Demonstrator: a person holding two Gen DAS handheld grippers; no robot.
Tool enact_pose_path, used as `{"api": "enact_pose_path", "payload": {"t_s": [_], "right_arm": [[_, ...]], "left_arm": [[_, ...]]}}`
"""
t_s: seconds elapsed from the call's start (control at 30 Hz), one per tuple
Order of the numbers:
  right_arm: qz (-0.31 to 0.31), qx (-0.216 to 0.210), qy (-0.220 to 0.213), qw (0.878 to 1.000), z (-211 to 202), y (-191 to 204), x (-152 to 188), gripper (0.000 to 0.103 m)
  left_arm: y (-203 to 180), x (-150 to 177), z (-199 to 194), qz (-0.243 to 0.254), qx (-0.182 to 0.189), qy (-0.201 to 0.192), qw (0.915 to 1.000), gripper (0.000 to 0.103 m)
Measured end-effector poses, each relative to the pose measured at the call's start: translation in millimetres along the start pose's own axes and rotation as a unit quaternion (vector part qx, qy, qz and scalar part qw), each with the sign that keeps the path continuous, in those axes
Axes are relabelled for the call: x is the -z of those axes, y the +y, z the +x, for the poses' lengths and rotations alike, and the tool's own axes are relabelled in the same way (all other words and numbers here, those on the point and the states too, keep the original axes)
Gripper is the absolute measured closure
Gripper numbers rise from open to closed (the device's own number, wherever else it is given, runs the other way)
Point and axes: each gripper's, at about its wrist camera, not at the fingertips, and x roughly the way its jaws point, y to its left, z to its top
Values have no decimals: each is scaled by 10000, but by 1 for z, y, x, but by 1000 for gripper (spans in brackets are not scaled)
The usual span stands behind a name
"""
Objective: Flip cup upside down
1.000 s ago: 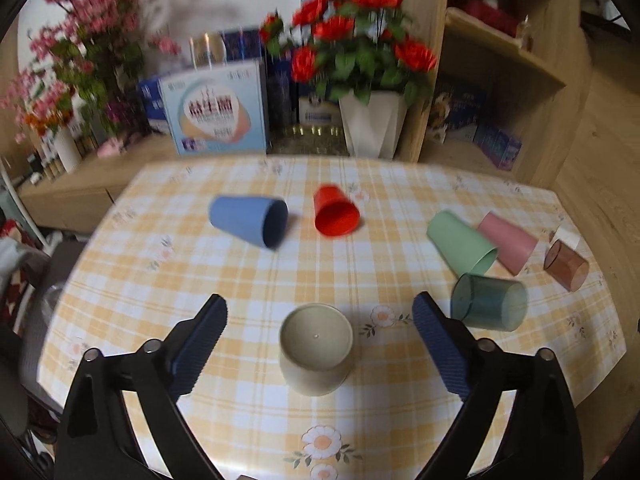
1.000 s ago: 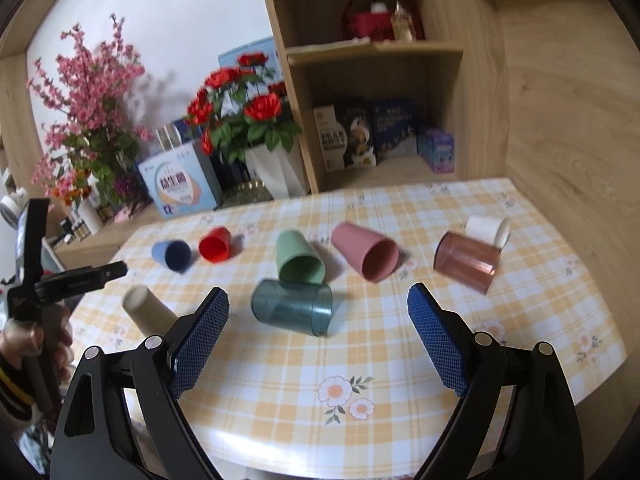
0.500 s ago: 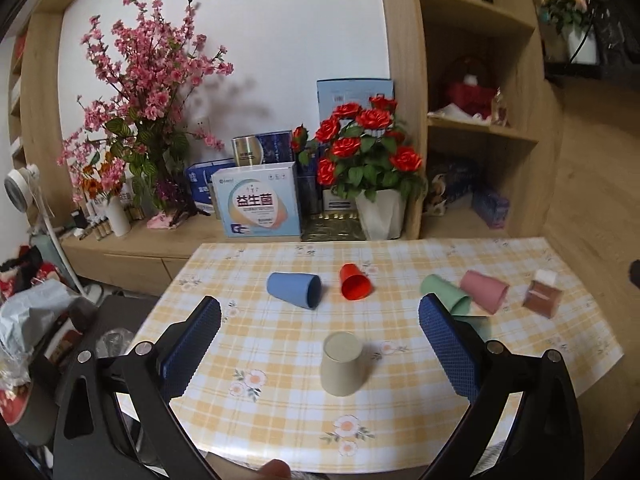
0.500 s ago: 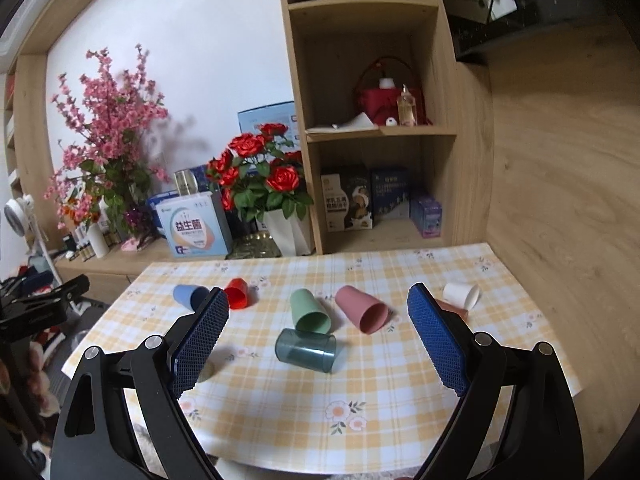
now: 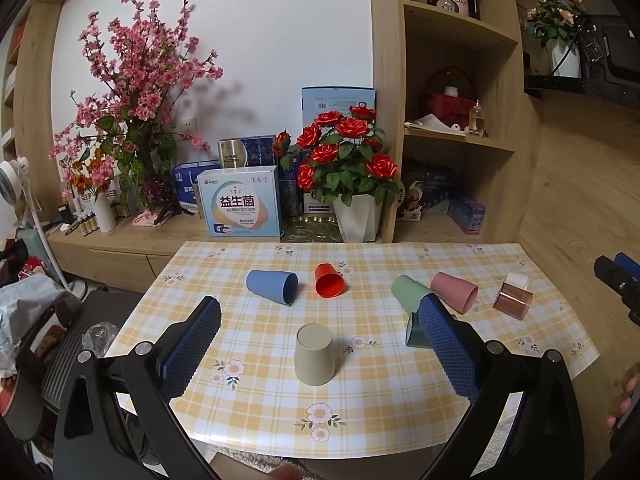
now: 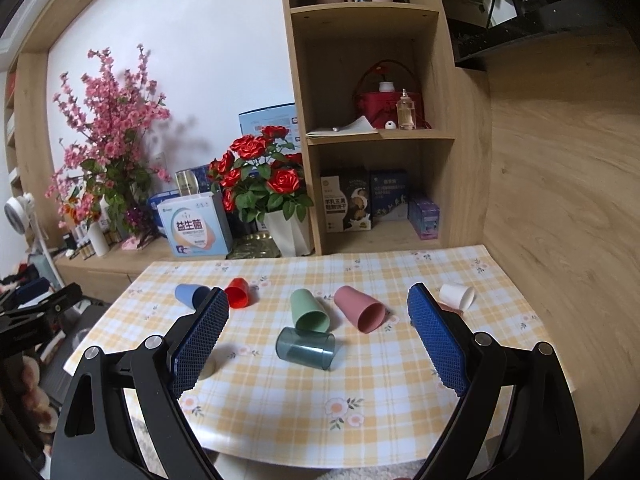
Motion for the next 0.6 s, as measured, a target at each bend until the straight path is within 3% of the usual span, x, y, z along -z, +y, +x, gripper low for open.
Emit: {"api": "enact_pose_path", "payload": {"t_s": [0.6], "right_arm": [[-40,105,47,9999,-3,2,0,15]], "left_arm": [[-4,-1,-6,31,215,-71,9997,6]]}}
